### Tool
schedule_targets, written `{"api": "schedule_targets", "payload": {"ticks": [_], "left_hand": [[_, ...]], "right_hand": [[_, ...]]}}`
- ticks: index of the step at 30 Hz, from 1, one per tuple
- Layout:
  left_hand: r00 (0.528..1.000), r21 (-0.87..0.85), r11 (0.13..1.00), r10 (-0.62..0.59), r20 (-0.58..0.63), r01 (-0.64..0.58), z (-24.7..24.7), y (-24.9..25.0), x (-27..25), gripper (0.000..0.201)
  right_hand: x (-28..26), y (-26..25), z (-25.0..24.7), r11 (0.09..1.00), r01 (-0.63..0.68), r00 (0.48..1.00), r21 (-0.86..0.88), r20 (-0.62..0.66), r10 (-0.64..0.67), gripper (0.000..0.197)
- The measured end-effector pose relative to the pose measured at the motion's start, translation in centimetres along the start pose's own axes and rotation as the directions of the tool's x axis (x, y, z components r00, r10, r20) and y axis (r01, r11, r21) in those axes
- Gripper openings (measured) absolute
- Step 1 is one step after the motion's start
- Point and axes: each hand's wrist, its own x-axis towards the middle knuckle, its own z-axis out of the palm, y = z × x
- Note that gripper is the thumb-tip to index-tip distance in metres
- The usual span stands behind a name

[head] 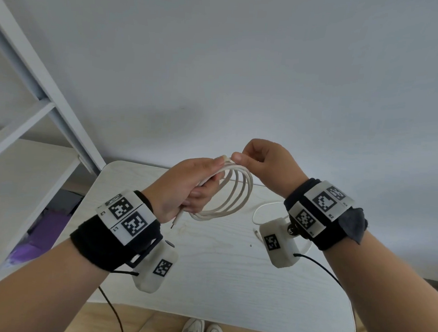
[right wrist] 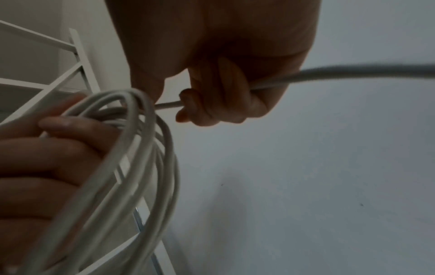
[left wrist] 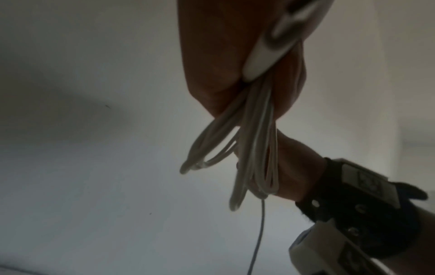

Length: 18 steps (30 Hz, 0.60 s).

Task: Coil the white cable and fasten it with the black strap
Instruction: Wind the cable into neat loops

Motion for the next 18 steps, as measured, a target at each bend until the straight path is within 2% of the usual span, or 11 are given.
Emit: {"api": "schedule_targets", "payload": {"ticks": [5,9,14,18], "left_hand": [[1.0,-0.253,0.967,-0.028,-0.001,0.027,-0.9,0.7,-0.1,0.038],[0.999,-0.379,0.925,-0.032,-0.03,0.018,-1.7,1.1,0.2,0.039],[0.995,-0.556,0.826,0.052,-0.083,-0.09,-3.6,2.1,0.5,0.038],[0.977,-0.567,0.8,0.109,-0.182,-0.195,-6.2,3.3,0.2,0.032]], "right_hand": [[-0.3,2.0,0.0,0.974,-0.168,0.982,0.15,0.11,0.153,0.037],[-0.8,3.0,0.4,0.969,-0.194,0.973,0.154,0.152,0.171,0.036],[-1.7,4.0,0.9,0.969,-0.214,0.965,0.125,0.179,0.19,0.035],[-2.6,5.3,1.1,0.971,-0.223,0.963,0.085,0.171,0.206,0.034]]}}
